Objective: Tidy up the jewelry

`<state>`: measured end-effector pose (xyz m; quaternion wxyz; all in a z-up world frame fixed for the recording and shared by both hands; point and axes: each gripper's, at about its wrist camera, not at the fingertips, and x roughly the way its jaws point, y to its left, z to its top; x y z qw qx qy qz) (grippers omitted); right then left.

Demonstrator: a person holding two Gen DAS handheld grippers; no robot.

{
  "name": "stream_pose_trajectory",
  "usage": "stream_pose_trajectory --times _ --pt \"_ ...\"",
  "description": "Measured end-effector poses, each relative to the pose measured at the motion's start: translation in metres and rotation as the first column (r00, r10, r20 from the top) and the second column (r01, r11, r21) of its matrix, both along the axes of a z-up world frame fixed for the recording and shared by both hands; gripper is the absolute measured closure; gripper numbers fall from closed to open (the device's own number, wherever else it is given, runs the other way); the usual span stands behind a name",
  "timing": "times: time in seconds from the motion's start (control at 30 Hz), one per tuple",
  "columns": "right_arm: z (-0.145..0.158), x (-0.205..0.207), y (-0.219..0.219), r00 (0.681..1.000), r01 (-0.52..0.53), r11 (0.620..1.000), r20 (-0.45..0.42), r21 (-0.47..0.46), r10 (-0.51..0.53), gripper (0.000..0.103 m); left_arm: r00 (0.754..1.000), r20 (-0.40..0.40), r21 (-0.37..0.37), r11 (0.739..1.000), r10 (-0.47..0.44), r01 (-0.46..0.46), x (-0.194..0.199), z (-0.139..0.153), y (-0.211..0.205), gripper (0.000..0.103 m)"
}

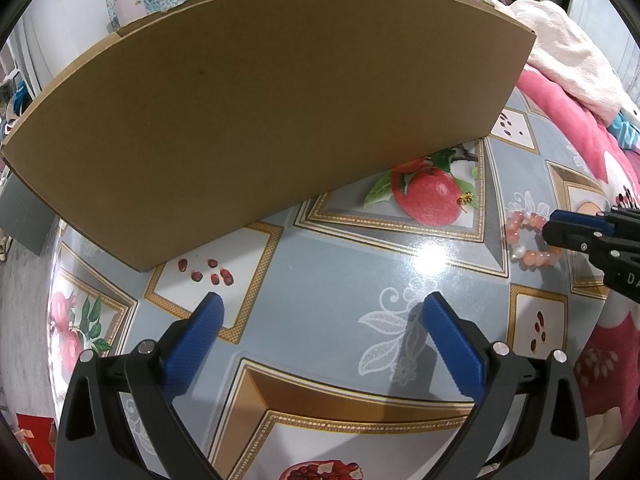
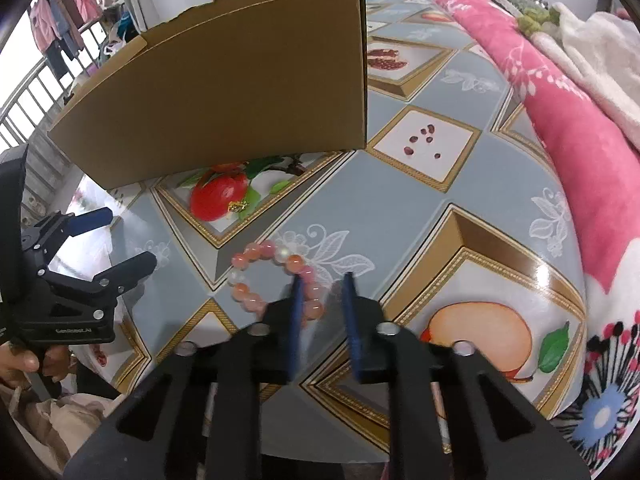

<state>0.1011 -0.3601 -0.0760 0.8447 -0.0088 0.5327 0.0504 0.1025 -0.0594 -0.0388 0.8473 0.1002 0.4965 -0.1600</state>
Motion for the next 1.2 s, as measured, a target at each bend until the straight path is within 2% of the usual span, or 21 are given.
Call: stream_pose_trajectory --times 0.67,1.2 --pt "-0.001 0.0 0.021 0.999 -0.032 0.999 -0.03 -0.003 0.032 0.095 1.0 0.005 -0.002 1.0 -0.01 0.01 -0.001 -0.002 0.004 0.005" --pt "-0.004 0.006 0.021 0.998 -0.057 0.998 -0.039 -0.007 0.056 0.095 1.0 0.015 -0.005 1.0 -0.018 0.018 0.0 -0.003 0.002 0.005"
